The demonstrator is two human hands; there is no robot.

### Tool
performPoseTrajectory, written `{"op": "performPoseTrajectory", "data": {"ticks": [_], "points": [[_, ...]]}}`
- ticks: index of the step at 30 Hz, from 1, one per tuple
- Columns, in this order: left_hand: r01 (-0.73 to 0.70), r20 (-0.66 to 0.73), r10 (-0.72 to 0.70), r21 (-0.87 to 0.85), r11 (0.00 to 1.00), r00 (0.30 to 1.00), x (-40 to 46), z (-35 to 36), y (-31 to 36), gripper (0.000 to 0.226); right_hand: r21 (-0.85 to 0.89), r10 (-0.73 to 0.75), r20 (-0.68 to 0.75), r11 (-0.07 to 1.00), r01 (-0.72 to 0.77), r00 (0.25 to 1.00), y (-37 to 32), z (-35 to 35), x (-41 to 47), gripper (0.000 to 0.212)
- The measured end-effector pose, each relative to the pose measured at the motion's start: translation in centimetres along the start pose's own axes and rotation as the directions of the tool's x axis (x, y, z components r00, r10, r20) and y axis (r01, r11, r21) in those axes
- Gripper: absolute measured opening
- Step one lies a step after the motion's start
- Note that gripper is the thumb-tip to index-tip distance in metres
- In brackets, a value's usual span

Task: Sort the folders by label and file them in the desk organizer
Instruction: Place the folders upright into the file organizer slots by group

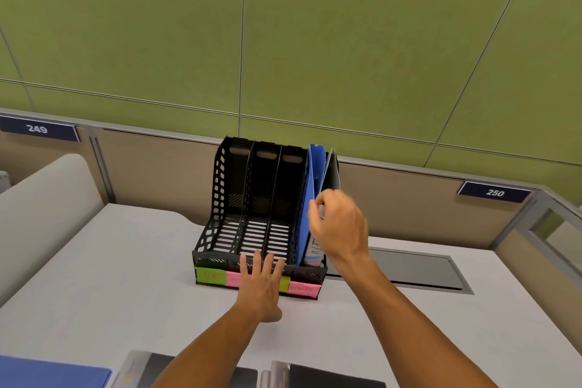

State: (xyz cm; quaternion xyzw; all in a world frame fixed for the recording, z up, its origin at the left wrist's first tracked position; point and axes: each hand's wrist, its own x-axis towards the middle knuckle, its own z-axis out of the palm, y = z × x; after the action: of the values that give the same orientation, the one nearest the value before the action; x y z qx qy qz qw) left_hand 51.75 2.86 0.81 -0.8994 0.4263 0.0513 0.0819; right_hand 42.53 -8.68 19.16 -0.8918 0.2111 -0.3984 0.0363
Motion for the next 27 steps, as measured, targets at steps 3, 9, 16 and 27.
{"op": "performPoseTrajectory", "data": {"ticks": [3,9,16,27], "points": [[-0.005,-0.001,0.005,0.007,1.000,1.000,0.0,-0.1,-0.1,0.109,-0.018,0.088,0.186,0.996,-0.086,0.979,-0.9,0.8,-1.3,0.036],[-0.004,0.010,0.004,0.014,1.000,1.000,-0.1,-0.2,-0.1,0.108,-0.075,0.290,0.330,0.957,-0.281,0.898,-1.5,1.7,-1.3,0.034],[-0.007,0.020,0.006,0.030,1.000,1.000,-0.2,-0.4,-0.1,0.107,-0.081,0.381,0.350,0.922,-0.378,0.856,-2.7,3.2,-0.1,0.026],[0.013,0.009,-0.014,0.043,0.999,1.000,-0.6,-0.9,0.3,0.115,0.026,0.152,0.039,0.988,-0.153,0.988,-3.4,-1.2,2.7,0.034]]}}
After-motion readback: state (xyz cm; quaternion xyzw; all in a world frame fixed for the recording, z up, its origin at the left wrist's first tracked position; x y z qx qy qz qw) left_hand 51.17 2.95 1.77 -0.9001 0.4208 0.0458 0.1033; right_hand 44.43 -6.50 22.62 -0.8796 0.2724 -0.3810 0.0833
